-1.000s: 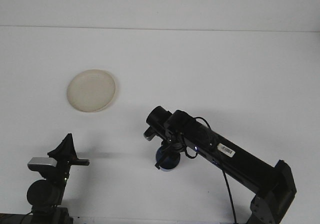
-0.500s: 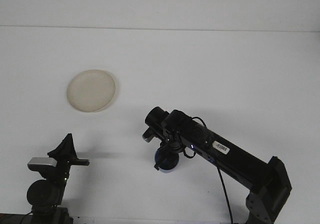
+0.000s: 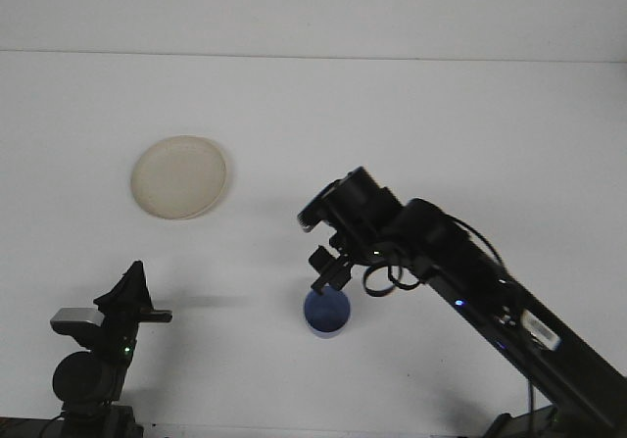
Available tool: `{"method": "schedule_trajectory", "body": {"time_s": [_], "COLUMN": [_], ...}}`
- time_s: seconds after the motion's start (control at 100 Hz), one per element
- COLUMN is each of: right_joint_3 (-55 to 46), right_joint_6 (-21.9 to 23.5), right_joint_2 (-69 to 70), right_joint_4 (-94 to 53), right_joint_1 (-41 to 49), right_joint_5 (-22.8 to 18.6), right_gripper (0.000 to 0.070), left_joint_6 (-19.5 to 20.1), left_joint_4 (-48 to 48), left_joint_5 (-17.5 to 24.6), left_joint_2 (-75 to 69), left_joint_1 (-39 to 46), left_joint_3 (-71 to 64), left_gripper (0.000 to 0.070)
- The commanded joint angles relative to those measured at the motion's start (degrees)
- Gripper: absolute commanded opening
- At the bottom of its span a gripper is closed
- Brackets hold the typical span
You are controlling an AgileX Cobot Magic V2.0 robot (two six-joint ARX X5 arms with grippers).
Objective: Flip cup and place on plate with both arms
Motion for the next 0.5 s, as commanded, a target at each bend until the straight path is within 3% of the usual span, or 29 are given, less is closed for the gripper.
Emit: {"method": "schedule_trajectory", "body": {"time_s": [0.0,0.1,0.24,0.49], "right_joint_3": [0.76,0.52,-4.02,-29.11], "right_joint_6": [-1.36,-1.55,-1.64,-2.21], "right_joint_2": [-2.84,-8.7,-17.53,-40.44], "right_joint_4": [2.78,6.58,11.3,28.28], "right_joint_1": [-0.39,-2.27,-5.64,-12.41], "right_joint_5": [0.17,0.2,0.42,4.26], "right_gripper": [0.0387,0.0387,0.0387,0.0386], "left_joint_6": [-6.25,-7.69,-10.88,-10.6], "left_joint_4": [0.55,-0.59,-5.22,-10.01], "left_joint_5": [2.75,8.24,10.82,18.1], "left_joint_2": [-0.04,-0.02,0.26,8.59], "left_joint_1": [0.02,0.02,0.02,0.02], "left_joint_3": [-0.04,0.59,3.37,12.02], "left_gripper": [0.0011,0.0011,0.0011,0.0011]}}
